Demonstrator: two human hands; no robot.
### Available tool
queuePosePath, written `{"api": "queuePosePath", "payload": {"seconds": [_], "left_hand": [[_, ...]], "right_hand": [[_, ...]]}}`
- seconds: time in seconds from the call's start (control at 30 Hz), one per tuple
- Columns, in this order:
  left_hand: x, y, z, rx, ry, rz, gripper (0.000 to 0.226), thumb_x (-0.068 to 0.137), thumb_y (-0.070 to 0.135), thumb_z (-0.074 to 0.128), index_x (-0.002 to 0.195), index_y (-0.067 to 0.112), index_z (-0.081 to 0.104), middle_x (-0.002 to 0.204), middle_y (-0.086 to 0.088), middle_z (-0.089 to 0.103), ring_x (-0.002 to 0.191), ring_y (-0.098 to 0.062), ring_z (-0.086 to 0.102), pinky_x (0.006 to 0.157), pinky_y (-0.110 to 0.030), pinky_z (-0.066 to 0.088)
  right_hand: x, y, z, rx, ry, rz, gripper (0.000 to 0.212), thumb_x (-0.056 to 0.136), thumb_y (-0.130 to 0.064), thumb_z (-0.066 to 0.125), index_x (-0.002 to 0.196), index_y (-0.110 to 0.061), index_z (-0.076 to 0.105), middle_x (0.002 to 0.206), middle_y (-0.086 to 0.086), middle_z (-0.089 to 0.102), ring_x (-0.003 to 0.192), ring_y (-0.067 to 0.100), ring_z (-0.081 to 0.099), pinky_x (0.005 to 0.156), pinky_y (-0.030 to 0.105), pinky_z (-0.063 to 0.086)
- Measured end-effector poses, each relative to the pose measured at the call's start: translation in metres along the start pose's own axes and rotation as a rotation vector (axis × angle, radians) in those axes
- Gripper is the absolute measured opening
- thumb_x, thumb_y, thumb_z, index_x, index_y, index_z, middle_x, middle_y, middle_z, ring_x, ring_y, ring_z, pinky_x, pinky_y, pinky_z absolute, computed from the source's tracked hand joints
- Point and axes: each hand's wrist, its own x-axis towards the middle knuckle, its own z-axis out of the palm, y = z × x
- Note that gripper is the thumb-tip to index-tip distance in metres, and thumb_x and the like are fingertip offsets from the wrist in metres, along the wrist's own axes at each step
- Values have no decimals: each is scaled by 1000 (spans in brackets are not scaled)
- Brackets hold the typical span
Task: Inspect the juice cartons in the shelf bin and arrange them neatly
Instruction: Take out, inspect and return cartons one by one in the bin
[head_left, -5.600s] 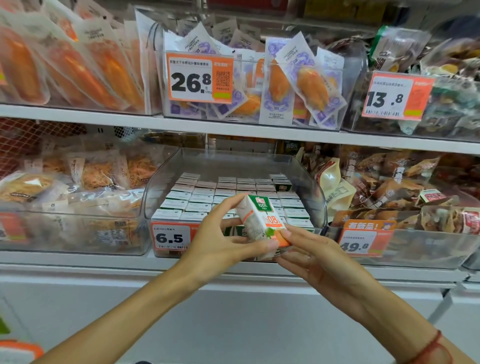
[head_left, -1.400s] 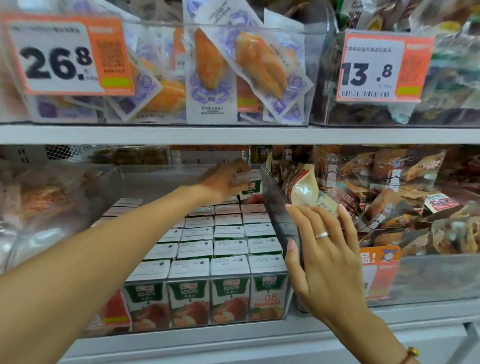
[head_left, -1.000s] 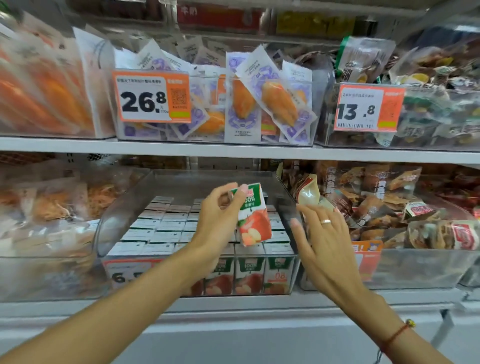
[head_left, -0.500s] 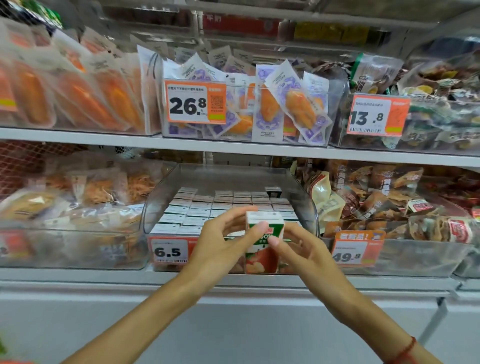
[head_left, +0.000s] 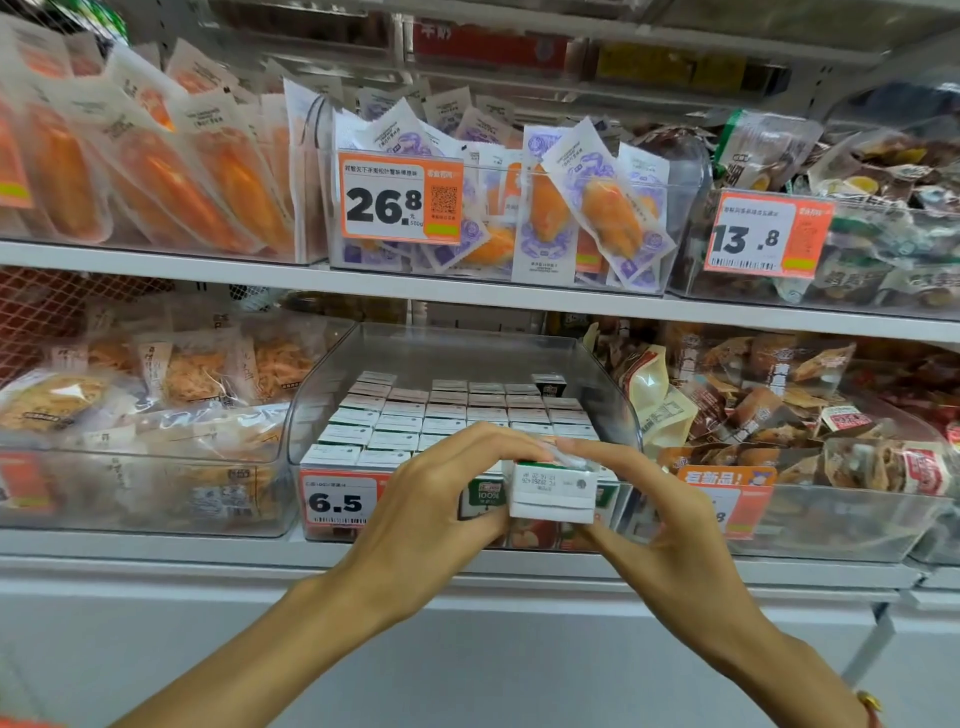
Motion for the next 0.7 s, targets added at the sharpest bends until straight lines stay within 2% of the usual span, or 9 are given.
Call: {"api": "queuePosePath", "payload": {"seconds": [0.07,0.13,0.2,0.27,0.37,0.47,0.53,0.6,0.7], "left_hand": [[0,-1,2,-32,3,-45,38,82,34,69,119,40,60,122,22,60,122,-2,53,97,-12,45],[1,0,3,-104,11,-139,41,80,36,71,117,46,59,120,26,58,121,3,51,94,-10,45],[2,2,4,-293,6,-309,43,76,40,72,114,51,58,114,28,61,113,7,56,86,-8,47],[2,2,7,-497,19,-478,42,73,42,73,113,51,61,106,24,67,102,2,65,78,-14,54],[0,1,12,-592,47,-601,40,72,49,70,111,54,62,105,22,70,98,-2,69,78,-22,58],[0,1,16,-664,81,-715,37,78,46,68,114,46,62,102,14,74,94,-6,72,77,-23,59],[2,-1,15,-776,95,-843,35,84,39,67,118,34,60,100,2,77,89,-16,74,74,-24,59],[4,-4,13,-827,89,-971,34,87,36,67,119,27,60,99,-4,77,88,-18,75,71,-23,59],[3,-9,10,-902,33,-1098,33,87,35,68,116,17,67,101,-9,76,91,-19,74,68,-22,59]], "right_hand": [[1,-1,0,0,2,3,51,81,-9,74,127,-27,58,122,-19,65,118,-1,57,96,18,47],[2,-3,0,36,9,20,46,83,-24,69,127,-31,56,122,-24,64,116,-3,57,95,14,46],[2,-6,1,115,29,101,45,83,-39,64,127,-36,54,116,-26,65,110,-3,61,88,11,48],[2,-8,5,239,59,222,43,80,-47,62,122,-40,56,106,-21,70,100,3,66,76,14,54],[4,-6,11,333,75,327,38,78,-48,60,115,-45,59,98,-18,71,93,5,68,66,18,56],[5,-3,10,395,-39,392,46,73,-55,61,119,-54,56,102,-21,70,98,4,67,71,19,56],[4,-2,7,418,-188,400,54,74,-51,66,125,-59,51,111,-24,67,104,2,65,79,17,54],[2,-2,5,360,-291,386,59,76,-49,68,129,-61,47,117,-28,63,109,-1,62,85,15,52],[1,-2,7,314,-263,409,60,73,-54,68,130,-56,51,115,-18,68,100,4,68,85,21,55]]}}
